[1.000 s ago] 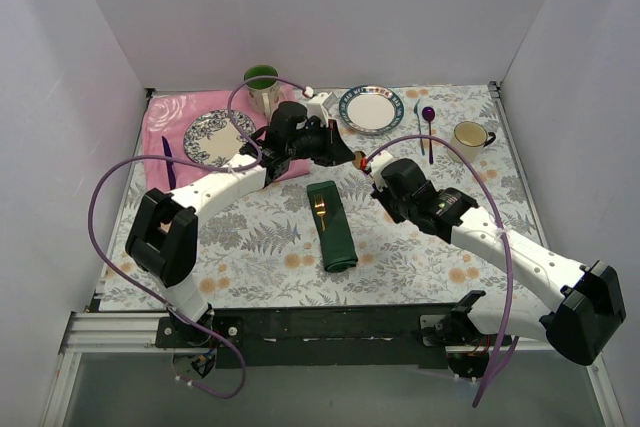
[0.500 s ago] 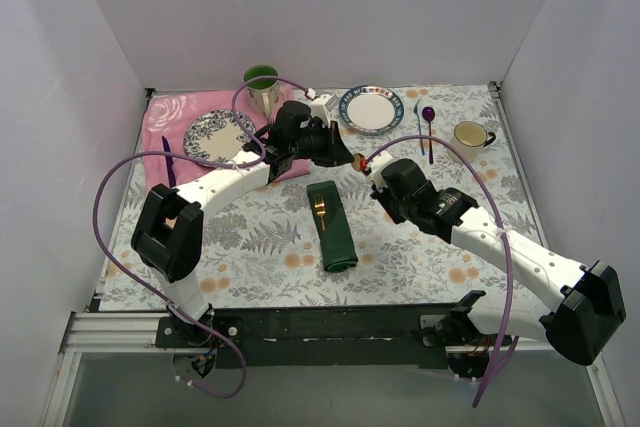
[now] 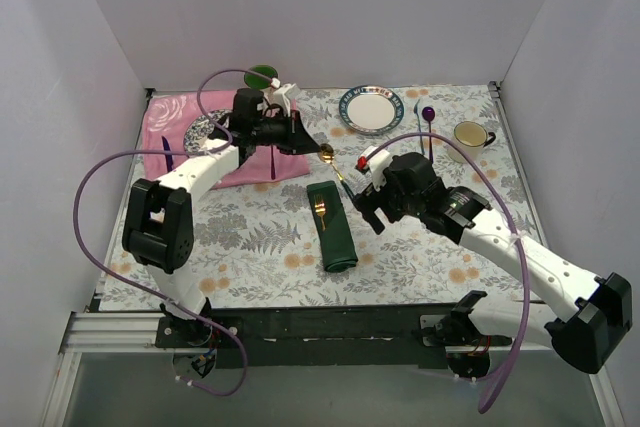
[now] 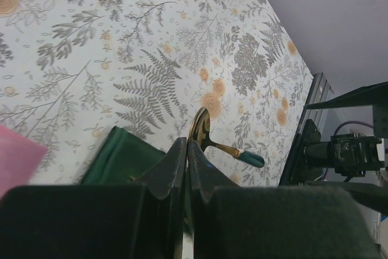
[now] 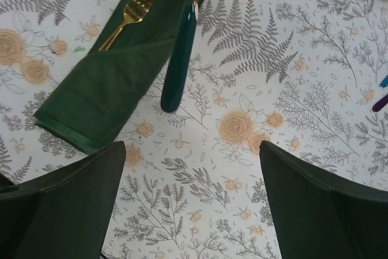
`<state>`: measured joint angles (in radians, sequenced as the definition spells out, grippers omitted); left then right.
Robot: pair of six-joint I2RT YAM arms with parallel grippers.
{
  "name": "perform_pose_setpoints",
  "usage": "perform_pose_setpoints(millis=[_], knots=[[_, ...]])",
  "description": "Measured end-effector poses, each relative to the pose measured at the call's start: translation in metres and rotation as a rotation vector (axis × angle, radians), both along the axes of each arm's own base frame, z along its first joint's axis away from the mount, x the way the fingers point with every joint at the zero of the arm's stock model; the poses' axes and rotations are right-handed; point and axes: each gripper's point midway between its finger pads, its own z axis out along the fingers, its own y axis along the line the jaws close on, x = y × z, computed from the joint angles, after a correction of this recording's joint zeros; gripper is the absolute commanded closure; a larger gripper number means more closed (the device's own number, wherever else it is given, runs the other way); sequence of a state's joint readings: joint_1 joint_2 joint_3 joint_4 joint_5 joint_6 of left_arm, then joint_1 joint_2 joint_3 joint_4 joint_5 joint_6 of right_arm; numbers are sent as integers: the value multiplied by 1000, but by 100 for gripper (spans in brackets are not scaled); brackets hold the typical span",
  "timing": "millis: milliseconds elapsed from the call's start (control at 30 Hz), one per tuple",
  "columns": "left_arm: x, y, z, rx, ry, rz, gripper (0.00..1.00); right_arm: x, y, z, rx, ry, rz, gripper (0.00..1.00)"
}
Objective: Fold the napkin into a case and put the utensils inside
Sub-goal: Insert the spoon into the folded napkin.
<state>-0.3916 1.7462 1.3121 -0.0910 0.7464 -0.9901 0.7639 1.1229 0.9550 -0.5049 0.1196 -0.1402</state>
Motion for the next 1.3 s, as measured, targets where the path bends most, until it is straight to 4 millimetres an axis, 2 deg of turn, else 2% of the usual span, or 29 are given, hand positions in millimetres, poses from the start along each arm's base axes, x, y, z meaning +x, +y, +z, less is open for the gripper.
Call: perform_pose_setpoints(millis=[133, 267, 300, 367, 400, 467, 500, 600, 667, 733, 867, 1300], knots=[[15, 33, -9, 9, 1, -34, 100, -7, 5, 11, 61, 9, 45, 1], [23, 50, -25, 40, 17, -60, 100, -17, 9, 11, 94, 38, 110, 3], [25, 52, -29, 47, 24, -64, 100, -22, 10, 10, 99, 45, 138, 16], [29, 57, -36, 61, 27, -69, 100, -33, 12, 3, 101, 58, 207, 26], [31, 58, -40, 67, 31, -71, 100, -39, 12, -2, 101, 65, 240, 37], [34, 60, -47, 79, 39, -78, 100, -51, 11, -12, 94, 76, 311, 46], [36, 59, -50, 82, 42, -82, 100, -57, 10, -16, 91, 78, 347, 57], [42, 58, -60, 93, 47, -93, 100, -73, 10, -25, 80, 61, 482, 73], [45, 58, -67, 102, 56, -100, 100, -82, 11, -28, 81, 28, 571, 80], [48, 58, -71, 108, 59, -106, 100, -91, 11, -32, 80, 1, 651, 82], [55, 57, -77, 121, 52, -116, 100, -105, 13, -48, 52, -21, 780, 92], [62, 58, -93, 147, 70, -131, 100, -133, 38, -79, -18, -147, 1072, 95]])
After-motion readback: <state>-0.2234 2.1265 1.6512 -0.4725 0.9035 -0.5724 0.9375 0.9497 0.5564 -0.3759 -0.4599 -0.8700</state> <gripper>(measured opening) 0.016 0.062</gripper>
